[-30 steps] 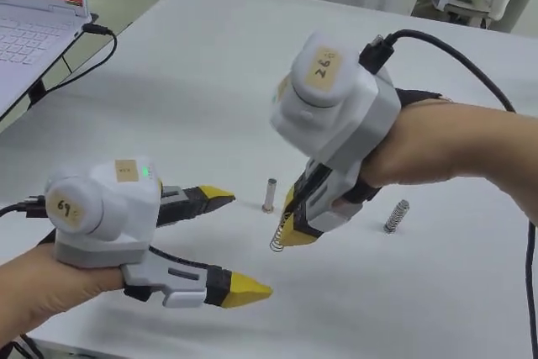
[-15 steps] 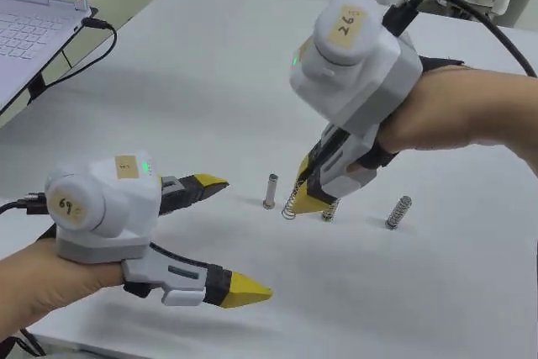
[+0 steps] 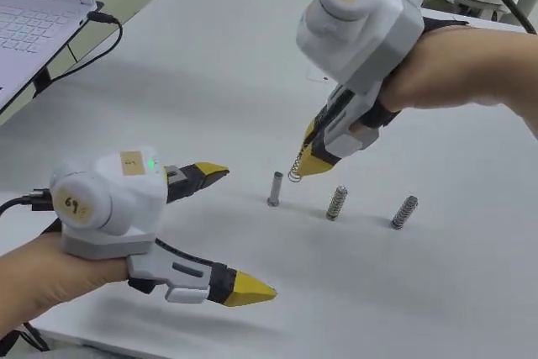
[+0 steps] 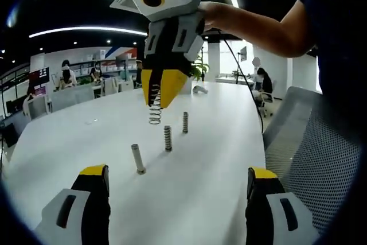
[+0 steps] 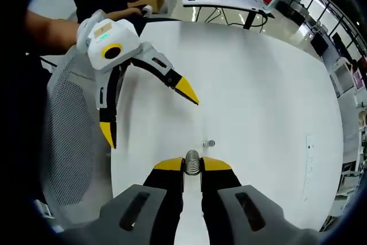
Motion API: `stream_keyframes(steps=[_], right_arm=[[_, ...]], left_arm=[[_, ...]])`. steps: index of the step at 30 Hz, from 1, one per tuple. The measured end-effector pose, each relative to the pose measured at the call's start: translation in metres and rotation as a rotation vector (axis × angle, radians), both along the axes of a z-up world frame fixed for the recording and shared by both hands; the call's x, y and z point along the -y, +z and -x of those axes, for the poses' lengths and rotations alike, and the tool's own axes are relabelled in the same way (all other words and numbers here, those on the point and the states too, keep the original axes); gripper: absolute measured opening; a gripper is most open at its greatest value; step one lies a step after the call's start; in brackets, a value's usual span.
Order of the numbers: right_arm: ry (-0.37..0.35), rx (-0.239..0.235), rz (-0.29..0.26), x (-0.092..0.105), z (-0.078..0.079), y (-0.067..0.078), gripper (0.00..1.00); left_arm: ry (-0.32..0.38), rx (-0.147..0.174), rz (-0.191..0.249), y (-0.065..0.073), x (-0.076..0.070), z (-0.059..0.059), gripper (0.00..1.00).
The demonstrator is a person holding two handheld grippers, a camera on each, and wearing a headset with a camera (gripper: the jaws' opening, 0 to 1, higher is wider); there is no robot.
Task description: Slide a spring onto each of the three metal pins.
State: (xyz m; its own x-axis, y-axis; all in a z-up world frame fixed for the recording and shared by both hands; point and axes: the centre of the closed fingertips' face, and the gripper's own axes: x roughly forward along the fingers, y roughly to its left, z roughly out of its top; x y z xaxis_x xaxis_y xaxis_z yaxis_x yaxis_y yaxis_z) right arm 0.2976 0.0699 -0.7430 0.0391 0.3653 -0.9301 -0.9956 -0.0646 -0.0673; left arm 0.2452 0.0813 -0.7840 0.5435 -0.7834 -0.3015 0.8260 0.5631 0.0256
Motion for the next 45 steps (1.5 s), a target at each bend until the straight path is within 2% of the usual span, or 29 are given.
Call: stream_keyframes(steps=[6, 11, 27, 45], right_arm=[[-0.011, -0.01, 0.006, -0.008, -0.015, -0.005, 0.08], [-0.018, -0.024, 0.012, -0.015, -0.022, -0.011, 0.08], [-0.019, -0.053, 0.044, -0.018, -0.02, -0.028, 0.08], [-0.018, -0.06, 0.073, -0.02, -0.021, -0.041, 0.08]], left_arm=[[-0.015, 0.02, -0.045, -0.003, 0.0, 0.001, 0.98], [-0.011, 0.026, -0.048, -0.003, -0.002, -0.001, 0.98], [0.009, 0.026, -0.034, -0.001, -0.007, -0.006, 0.98], [0.011, 0.02, -0.02, -0.001, -0.009, -0.007, 0.98]])
